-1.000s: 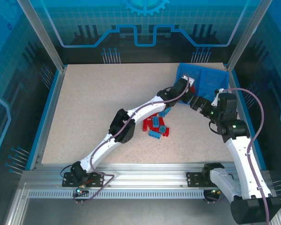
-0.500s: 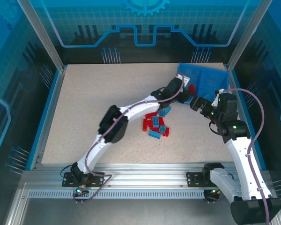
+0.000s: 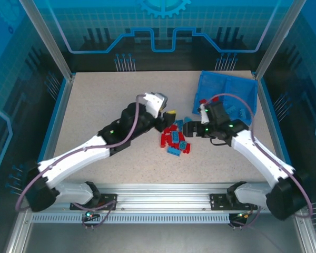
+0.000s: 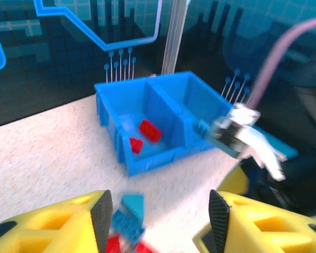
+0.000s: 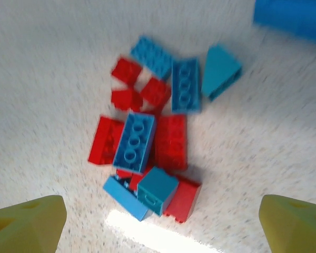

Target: Sort the legos into containers by color

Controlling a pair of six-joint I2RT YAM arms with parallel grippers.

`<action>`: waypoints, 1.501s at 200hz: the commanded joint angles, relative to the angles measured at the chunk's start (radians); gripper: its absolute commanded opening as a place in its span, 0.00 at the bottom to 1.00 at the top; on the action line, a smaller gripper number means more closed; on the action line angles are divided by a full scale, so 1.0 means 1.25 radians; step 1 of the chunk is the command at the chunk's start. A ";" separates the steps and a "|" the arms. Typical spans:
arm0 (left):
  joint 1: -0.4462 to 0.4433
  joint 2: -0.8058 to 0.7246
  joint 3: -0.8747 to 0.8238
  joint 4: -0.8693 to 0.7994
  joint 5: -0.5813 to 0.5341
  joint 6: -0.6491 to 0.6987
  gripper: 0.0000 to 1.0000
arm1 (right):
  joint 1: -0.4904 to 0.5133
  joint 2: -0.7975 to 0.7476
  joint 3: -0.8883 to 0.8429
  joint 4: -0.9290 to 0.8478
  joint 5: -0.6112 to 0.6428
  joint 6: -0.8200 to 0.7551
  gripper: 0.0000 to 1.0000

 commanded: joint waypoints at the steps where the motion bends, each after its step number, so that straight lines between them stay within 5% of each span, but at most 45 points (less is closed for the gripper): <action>1: -0.003 -0.109 -0.062 -0.196 0.103 0.186 0.64 | 0.075 0.088 0.011 -0.023 0.031 0.099 0.94; 31: -0.003 -0.200 -0.101 -0.415 0.238 0.413 0.80 | 0.119 0.192 0.019 -0.003 0.048 0.164 0.88; 73: -0.003 -0.270 -0.248 -0.381 0.196 0.552 0.99 | 0.151 0.263 0.052 -0.021 0.137 0.190 0.77; 122: -0.004 -0.271 -0.265 -0.367 0.174 0.570 0.99 | 0.156 0.289 0.052 -0.009 0.177 0.212 0.50; 163: -0.004 -0.295 -0.279 -0.355 0.172 0.568 0.99 | 0.160 0.296 0.057 -0.011 0.176 0.216 0.47; 185: -0.003 -0.296 -0.284 -0.356 0.167 0.570 0.99 | 0.161 0.290 0.048 -0.009 0.187 0.225 0.37; 229: -0.002 -0.320 -0.295 -0.339 0.174 0.572 0.99 | 0.157 0.169 0.046 -0.026 0.282 0.208 0.28; 261: 0.004 -0.341 -0.302 -0.322 0.169 0.556 0.99 | 0.085 0.050 0.048 -0.019 0.390 0.158 0.28; 300: 0.025 -0.356 -0.302 -0.293 0.141 0.523 0.99 | -0.155 0.008 0.055 0.089 0.417 0.082 0.29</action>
